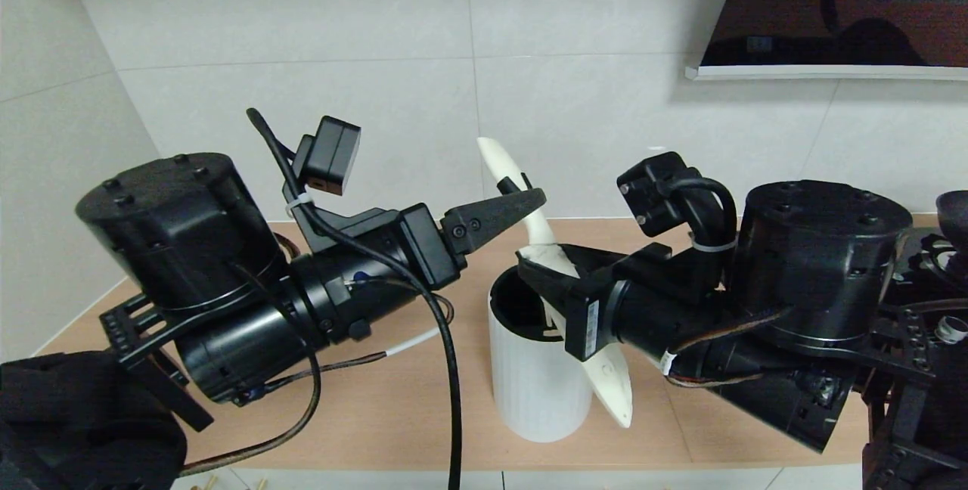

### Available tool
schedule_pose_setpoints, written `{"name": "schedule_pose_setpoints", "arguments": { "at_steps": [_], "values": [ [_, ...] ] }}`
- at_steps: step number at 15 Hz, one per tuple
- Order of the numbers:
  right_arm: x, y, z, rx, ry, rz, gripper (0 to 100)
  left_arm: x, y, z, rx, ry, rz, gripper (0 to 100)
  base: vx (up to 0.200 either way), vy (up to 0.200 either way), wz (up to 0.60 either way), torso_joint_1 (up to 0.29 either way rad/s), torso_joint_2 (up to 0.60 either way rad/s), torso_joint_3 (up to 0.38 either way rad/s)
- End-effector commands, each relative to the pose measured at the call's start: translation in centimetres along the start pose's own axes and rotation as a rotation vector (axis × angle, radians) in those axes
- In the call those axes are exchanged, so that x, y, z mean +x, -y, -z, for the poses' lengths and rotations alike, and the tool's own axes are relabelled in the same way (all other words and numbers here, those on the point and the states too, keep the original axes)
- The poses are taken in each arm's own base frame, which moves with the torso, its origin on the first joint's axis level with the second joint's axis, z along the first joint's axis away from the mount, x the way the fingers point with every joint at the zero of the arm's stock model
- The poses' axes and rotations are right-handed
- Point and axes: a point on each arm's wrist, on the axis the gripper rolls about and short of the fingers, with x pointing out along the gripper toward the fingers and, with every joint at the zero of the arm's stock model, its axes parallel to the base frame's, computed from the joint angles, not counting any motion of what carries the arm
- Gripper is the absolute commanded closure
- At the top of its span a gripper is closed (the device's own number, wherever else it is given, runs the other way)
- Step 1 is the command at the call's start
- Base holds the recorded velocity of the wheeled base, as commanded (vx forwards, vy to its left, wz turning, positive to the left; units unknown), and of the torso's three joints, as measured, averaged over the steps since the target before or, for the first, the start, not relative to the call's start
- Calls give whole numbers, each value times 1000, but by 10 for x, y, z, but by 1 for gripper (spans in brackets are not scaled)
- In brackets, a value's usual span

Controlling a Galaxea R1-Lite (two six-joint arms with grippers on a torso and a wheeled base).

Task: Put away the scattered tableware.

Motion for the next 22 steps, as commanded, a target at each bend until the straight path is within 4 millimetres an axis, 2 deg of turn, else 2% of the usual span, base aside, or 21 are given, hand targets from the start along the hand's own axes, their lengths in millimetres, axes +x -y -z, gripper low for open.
{"name": "schedule_pose_setpoints", "arguments": {
  "at_steps": [1,9,21,22],
  "values": [
    [-1,-5,2,-1,-8,-16,100,5,-6,5,-3,-7,-6,0,0,0,0,0,0,0],
    [-9,-24,6,-6,-17,-69,100,8,-10,6,-6,-3,-22,0,0,0,0,0,0,0],
    [-11,-25,9,-10,-26,-74,100,9,-14,3,3,28,-30,0,0,0,0,0,0,0],
    [-12,-25,8,-10,-25,-74,100,9,-14,3,4,27,-31,100,0,0,0,0,0,0]
  ]
}}
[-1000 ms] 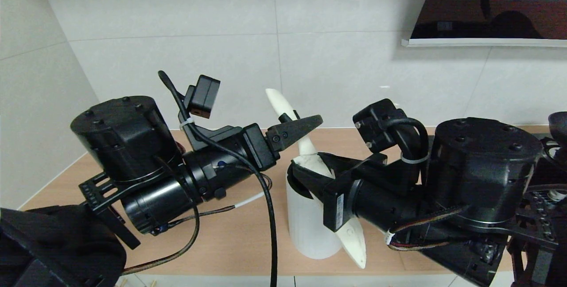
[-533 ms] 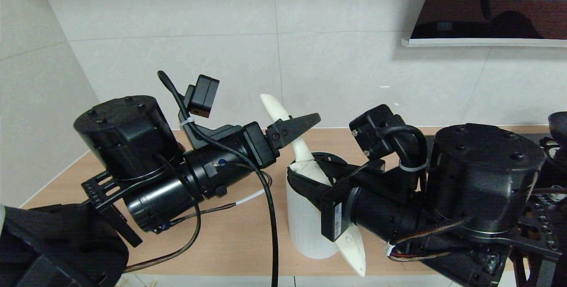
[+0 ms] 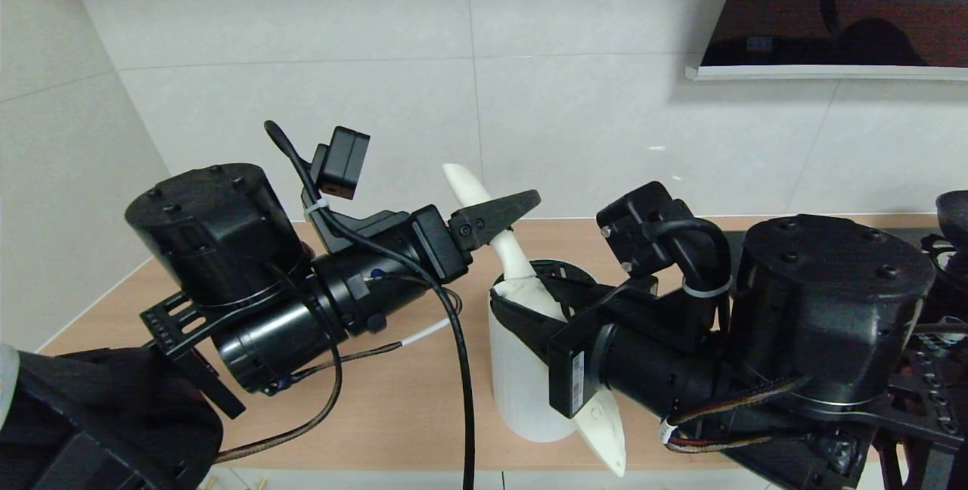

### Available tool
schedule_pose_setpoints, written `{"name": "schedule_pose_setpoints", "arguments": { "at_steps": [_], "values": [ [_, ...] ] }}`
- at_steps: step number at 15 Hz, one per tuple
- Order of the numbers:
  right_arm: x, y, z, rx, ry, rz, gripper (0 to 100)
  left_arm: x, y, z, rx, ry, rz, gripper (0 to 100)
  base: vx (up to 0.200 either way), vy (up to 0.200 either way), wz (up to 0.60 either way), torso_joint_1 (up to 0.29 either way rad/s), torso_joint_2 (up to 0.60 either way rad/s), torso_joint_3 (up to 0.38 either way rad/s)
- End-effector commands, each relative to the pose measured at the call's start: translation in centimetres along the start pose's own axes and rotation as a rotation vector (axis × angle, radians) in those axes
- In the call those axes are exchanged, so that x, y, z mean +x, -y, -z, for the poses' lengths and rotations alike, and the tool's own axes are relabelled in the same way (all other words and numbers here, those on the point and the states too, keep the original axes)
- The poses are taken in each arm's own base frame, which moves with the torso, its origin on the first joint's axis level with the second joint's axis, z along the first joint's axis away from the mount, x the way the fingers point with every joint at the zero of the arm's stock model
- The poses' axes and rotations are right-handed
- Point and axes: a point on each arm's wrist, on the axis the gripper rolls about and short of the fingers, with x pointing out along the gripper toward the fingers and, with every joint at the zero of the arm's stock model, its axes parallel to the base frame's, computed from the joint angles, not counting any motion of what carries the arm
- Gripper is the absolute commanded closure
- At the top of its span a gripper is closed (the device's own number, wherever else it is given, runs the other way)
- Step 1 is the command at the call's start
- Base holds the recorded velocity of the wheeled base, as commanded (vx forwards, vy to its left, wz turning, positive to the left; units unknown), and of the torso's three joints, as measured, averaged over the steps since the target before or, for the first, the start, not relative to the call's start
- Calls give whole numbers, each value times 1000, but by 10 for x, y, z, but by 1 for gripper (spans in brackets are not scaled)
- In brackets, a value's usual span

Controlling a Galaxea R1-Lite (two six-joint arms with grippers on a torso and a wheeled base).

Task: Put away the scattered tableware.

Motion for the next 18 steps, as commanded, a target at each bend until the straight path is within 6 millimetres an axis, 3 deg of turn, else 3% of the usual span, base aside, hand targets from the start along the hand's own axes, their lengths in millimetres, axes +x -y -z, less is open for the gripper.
{"name": "schedule_pose_setpoints", "arguments": {
  "at_steps": [1,14,15,18],
  "values": [
    [-1,0,-1,1,2,-2,100,0,0,0,0,-1,2,100,0,0,0,0,0,0],
    [-1,0,-2,2,7,-1,100,-1,1,-1,2,-1,9,100,0,0,0,0,0,0],
    [-1,0,-2,2,7,-1,0,-1,2,-1,2,-1,11,100,0,0,0,0,0,0],
    [-1,0,-3,3,11,8,0,-1,3,-1,4,-1,16,100,0,0,0,0,0,0]
  ]
}}
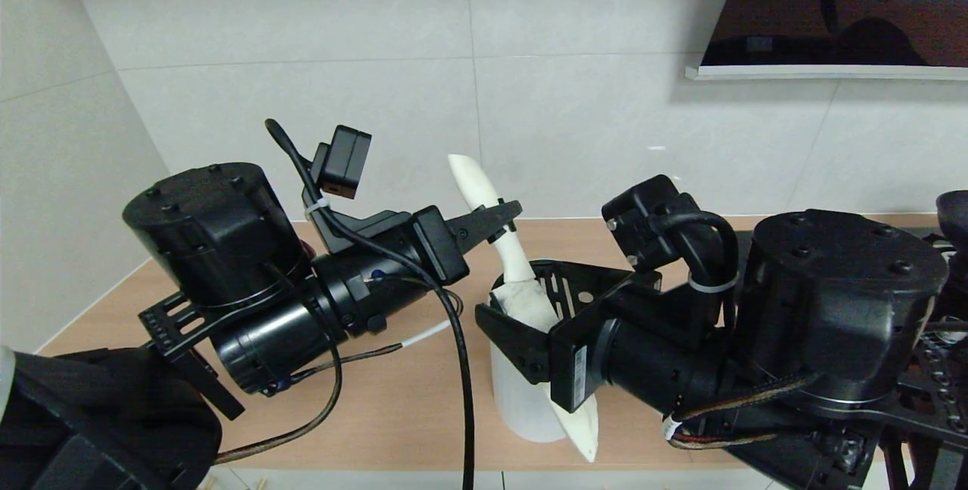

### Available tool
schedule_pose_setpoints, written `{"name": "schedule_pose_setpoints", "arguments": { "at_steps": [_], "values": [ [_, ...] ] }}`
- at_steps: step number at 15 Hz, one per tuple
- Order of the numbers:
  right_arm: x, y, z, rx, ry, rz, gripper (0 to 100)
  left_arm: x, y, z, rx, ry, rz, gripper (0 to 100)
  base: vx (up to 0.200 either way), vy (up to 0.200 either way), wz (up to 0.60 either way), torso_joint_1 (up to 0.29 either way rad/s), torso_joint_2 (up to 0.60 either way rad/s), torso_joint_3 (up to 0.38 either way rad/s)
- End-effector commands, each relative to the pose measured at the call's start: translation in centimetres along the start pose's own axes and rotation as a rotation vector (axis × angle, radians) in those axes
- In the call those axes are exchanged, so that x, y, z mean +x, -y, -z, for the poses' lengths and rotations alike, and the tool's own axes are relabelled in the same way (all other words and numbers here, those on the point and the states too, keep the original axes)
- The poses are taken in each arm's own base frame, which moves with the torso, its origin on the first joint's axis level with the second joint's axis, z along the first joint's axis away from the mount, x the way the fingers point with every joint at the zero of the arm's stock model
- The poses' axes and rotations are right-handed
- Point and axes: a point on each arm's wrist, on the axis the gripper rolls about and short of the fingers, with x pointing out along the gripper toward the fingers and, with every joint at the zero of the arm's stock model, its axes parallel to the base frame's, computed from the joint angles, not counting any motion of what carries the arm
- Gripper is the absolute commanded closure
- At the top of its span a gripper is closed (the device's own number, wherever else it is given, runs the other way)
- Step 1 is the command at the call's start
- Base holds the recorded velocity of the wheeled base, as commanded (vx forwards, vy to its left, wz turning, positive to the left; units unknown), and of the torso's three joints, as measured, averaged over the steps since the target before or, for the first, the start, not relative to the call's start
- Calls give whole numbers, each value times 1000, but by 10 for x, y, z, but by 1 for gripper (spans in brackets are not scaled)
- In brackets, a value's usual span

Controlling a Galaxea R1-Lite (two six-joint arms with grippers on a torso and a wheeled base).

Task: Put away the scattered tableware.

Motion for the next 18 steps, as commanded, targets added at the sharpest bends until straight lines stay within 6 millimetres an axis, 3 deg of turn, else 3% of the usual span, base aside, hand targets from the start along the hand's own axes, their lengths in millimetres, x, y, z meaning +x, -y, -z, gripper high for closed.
{"name": "schedule_pose_setpoints", "arguments": {
  "at_steps": [1,4,6,8,11,14,18],
  "values": [
    [-1,0,-1,1,2,-1,0,-1,5,-1,2,3,13,100,0,0,0,0,0,0],
    [-6,3,-10,8,45,10,0,-4,13,-10,4,6,7,100,0,0,0,0,0,0],
    [-15,18,-24,18,92,51,0,-9,22,-20,6,17,5,100,0,0,0,0,0,0],
    [-27,48,-45,26,165,141,0,-7,37,-42,17,72,-59,100,0,0,0,0,0,0],
    [-34,80,-51,23,170,250,0,15,49,-72,94,173,-238,100,0,0,0,0,0,0],
    [-32,104,-48,17,158,330,0,15,52,-67,233,228,-427,100,0,0,0,0,0,0],
    [-24,106,-39,13,123,332,0,26,76,-45,405,308,-521,100,0,0,0,0,0,0]
  ]
}}
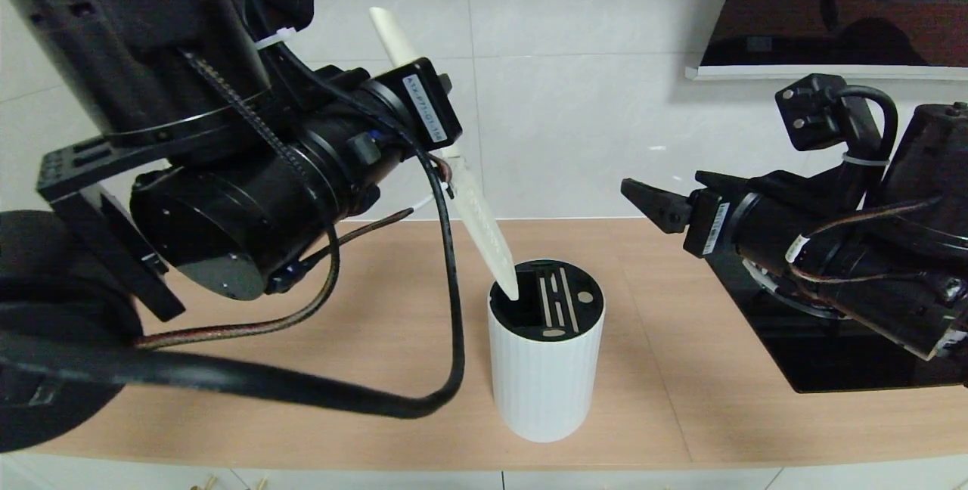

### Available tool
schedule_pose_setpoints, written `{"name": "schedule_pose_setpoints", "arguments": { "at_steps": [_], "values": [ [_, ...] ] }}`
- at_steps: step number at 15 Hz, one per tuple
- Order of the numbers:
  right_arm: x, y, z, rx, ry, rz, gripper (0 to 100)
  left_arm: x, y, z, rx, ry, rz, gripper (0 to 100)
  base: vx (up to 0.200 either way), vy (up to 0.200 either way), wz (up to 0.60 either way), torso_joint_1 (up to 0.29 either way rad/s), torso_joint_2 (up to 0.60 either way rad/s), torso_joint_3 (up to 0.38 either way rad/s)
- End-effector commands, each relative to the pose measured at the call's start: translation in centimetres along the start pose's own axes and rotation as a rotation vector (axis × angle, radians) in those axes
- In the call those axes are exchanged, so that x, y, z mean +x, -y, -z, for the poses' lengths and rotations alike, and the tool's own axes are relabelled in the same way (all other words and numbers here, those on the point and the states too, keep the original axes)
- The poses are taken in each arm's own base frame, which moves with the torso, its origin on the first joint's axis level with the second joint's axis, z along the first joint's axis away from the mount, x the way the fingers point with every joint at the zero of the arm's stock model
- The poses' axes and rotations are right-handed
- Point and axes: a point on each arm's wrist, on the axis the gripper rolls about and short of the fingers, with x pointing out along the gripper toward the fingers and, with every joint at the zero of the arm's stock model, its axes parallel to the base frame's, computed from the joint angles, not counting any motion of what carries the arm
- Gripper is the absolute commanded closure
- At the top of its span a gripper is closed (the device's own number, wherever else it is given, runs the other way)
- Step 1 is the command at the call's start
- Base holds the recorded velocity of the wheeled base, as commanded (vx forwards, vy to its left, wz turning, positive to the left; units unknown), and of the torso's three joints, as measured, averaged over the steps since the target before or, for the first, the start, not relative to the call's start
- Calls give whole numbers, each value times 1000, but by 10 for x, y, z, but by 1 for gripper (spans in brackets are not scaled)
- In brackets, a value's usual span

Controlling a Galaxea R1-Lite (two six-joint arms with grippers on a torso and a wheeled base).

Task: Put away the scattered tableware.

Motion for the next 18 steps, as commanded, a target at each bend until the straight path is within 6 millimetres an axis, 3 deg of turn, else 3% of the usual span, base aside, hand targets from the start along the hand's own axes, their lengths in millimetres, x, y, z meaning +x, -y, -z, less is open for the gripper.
{"name": "schedule_pose_setpoints", "arguments": {
  "at_steps": [1,3,6,18],
  "values": [
    [3,0,4,-3,-13,4,0,1,14,16,45,-1,-1,100,0,0,0,0,0,0],
    [3,0,3,-3,-10,3,0,12,19,35,111,57,-51,100,0,0,0,0,0,0],
    [4,0,6,-6,-19,6,0,7,21,56,228,69,-38,100,0,0,0,0,0,0],
    [4,1,9,-8,-31,7,0,17,31,87,252,83,-49,100,0,0,0,0,0,0]
  ]
}}
